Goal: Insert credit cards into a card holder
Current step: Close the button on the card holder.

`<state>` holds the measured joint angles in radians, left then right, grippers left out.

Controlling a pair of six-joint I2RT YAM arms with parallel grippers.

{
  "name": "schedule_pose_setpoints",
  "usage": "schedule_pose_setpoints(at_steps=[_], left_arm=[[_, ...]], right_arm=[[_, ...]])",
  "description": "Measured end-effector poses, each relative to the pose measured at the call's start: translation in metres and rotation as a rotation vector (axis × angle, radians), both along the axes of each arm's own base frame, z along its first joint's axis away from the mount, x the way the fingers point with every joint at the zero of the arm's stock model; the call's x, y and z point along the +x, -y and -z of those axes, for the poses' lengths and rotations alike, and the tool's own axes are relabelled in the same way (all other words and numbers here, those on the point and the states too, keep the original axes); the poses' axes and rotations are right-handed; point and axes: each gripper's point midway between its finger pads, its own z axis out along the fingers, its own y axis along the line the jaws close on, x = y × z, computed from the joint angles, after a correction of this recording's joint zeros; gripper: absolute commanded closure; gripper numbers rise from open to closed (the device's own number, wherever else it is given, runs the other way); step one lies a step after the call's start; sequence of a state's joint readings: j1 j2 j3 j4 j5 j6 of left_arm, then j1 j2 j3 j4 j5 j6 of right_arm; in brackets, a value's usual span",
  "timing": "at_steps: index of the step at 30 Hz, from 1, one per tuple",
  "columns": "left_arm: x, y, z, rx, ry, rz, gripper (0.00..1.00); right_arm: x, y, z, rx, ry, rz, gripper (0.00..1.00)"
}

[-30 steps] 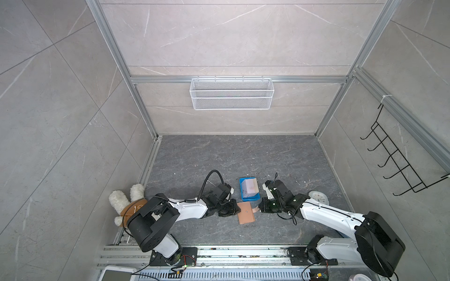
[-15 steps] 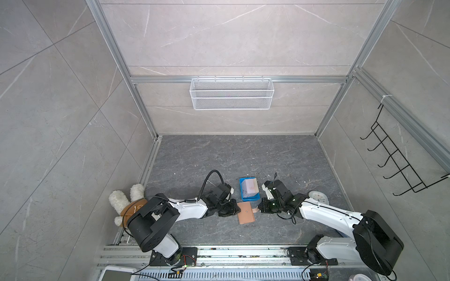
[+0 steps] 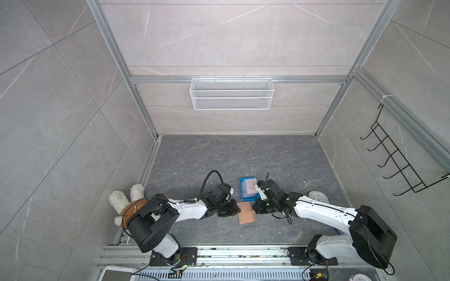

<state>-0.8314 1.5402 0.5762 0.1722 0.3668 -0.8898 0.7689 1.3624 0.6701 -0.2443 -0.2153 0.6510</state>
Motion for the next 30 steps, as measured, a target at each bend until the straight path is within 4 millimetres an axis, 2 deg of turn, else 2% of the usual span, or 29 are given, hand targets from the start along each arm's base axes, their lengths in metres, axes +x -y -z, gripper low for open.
schedule_pose_setpoints(at_steps=[10,30], left_arm=[[0.000,0.000,0.000,-0.017,0.013,-0.002,0.84],[0.000,0.000,0.000,-0.026,0.014,-0.007,0.84]], right_arm=[[-0.005,-0.014,0.006,-0.042,-0.013,-0.040,1.00],[-0.005,-0.025,0.015,-0.088,-0.031,-0.058,1.00]])
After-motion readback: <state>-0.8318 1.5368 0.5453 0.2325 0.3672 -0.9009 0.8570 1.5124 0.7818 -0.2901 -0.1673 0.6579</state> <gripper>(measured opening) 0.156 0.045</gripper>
